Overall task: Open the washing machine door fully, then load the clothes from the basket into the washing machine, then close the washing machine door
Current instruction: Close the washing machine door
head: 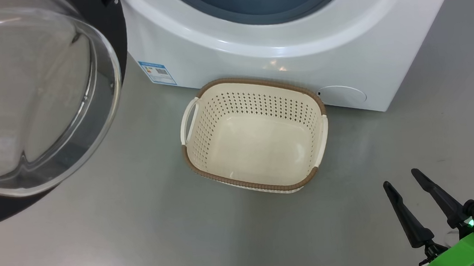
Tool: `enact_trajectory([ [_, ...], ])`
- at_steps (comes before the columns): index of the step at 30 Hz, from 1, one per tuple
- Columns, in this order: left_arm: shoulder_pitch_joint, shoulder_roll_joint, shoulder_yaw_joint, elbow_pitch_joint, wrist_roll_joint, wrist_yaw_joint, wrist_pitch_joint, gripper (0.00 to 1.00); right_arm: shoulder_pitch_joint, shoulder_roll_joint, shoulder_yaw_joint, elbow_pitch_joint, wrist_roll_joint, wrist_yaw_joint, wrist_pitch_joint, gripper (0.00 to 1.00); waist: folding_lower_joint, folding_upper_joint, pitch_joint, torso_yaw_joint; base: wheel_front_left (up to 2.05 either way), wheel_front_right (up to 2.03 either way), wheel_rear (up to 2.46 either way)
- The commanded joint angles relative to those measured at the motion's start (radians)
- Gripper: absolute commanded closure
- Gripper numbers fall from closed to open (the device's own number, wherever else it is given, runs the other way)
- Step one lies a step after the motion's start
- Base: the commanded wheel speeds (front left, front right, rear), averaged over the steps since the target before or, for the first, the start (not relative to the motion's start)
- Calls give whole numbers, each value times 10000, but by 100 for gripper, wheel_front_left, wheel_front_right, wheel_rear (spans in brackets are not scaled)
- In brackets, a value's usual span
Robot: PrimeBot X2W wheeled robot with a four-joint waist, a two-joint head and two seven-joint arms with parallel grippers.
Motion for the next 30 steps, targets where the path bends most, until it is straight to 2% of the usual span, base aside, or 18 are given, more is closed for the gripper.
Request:
enact_trajectory([
  [1, -13, 572, 65, -312, -153, -32, 294, 100, -158, -149, 175, -243, -68, 29, -48, 0, -1, 0, -14, 7, 0, 0, 0],
  [19, 718, 388, -636, -1679, -950, -32, 3350, 100, -88, 57, 143, -61, -70, 29, -48, 0, -1, 0, -610, 155, 0, 0, 0],
  [30, 1306, 518, -772, -2948, -1454, -32, 4638, 100, 75, 180, 83, -35, -36, 29, -48, 0, -1, 0, -1045, 143, 0, 0, 0],
])
